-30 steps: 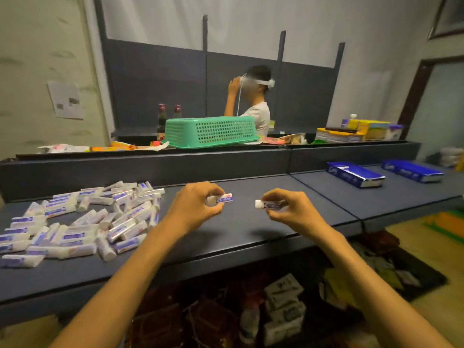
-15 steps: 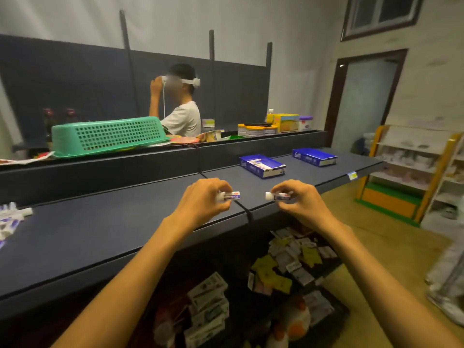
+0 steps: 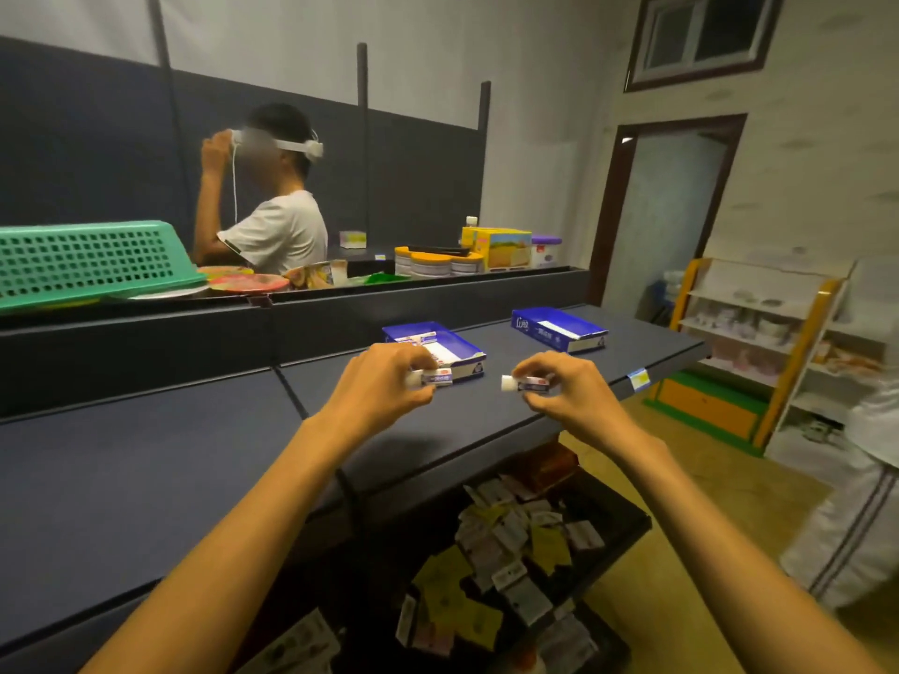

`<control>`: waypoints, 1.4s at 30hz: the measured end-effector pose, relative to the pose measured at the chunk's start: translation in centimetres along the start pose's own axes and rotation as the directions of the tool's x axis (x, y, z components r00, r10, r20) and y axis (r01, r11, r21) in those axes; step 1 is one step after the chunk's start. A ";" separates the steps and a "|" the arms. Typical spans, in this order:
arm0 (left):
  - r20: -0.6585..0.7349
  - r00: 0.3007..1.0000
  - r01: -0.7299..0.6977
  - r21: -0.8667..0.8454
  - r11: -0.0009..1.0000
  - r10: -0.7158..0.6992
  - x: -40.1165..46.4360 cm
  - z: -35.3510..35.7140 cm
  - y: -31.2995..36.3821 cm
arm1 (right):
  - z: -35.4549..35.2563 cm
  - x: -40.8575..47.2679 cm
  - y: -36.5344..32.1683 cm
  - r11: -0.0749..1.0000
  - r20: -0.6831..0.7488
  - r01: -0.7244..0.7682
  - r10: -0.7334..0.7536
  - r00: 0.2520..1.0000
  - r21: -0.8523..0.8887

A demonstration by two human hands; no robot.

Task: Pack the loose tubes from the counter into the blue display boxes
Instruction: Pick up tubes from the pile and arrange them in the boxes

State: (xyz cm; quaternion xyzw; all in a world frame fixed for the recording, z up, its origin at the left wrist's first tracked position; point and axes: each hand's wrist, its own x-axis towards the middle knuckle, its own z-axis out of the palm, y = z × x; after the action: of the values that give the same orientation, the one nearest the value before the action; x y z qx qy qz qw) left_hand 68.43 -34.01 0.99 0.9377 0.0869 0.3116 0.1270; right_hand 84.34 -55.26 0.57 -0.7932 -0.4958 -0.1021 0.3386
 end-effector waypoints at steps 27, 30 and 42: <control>-0.118 0.883 0.468 0.196 0.862 -0.453 15.1 9.7 -3.3 | 5.8 23.2 17.0 0.926 0.217 0.298 -0.348 0.912 0.232; -0.163 0.860 0.508 0.204 0.837 -0.483 14.8 9.3 -4.1 | 7.4 25.1 16.4 0.901 0.231 0.339 -0.403 0.886 0.272; -0.101 0.841 0.541 0.216 0.813 -0.532 14.4 7.6 -8.8 | 13.3 29.2 12.2 0.899 0.329 0.351 -0.425 0.844 0.261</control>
State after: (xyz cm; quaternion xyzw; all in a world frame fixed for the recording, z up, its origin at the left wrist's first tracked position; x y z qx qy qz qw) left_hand 83.72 -23.49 0.64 0.8777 0.3862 0.2672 0.0958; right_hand 106.64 -29.20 -0.20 -0.6443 -0.7095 0.0340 0.2833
